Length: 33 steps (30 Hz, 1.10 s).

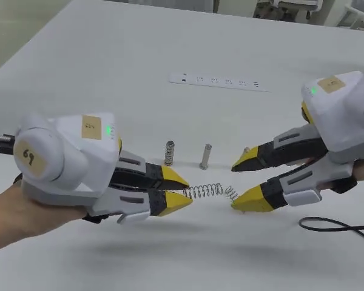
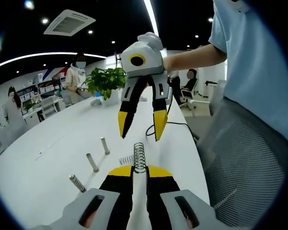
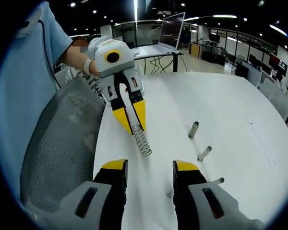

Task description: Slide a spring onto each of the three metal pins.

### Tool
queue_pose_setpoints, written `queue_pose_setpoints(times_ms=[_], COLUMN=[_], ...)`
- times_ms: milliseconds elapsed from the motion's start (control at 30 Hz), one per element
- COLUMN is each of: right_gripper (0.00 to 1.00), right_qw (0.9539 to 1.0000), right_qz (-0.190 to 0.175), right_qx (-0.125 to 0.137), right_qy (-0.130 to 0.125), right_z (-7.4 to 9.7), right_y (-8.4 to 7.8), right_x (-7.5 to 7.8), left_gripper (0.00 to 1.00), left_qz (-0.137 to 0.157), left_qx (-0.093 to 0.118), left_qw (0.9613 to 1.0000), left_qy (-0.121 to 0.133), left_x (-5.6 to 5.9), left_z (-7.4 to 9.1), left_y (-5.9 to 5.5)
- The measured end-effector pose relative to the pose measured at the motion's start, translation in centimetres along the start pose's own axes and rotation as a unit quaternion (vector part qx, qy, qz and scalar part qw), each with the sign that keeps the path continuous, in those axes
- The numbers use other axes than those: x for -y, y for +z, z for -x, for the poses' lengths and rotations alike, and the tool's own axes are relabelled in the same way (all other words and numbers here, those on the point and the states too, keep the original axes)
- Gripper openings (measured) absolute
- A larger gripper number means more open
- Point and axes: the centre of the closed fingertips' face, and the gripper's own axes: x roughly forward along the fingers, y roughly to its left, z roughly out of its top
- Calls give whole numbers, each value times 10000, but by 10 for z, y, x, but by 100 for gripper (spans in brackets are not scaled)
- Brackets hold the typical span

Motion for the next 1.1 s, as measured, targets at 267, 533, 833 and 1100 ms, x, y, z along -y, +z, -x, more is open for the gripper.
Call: queue_pose_setpoints(times_ms=[267, 533, 833, 1100], right_gripper=[26, 18, 12, 9], right_qw=[9997, 9995, 9993, 9991], right_qz=[135, 192, 244, 303], right_qx=[-78, -77, -86, -116], right_qy=[181, 234, 252, 285], right_z=[-6, -9, -11, -14], right_y=[1, 2, 1, 1], right_x=[-5, -7, -8, -11], left_gripper=[2, 2, 2, 2], left_qz=[12, -1, -12, -7], left_qx=[12, 8, 11, 5], left_qw=[10000, 10000, 10000, 9999], left_qy=[-23, -64, -75, -106], left_x=[0, 2, 2, 4], left_z=[-1, -3, -3, -3], left_y=[0, -1, 0, -1])
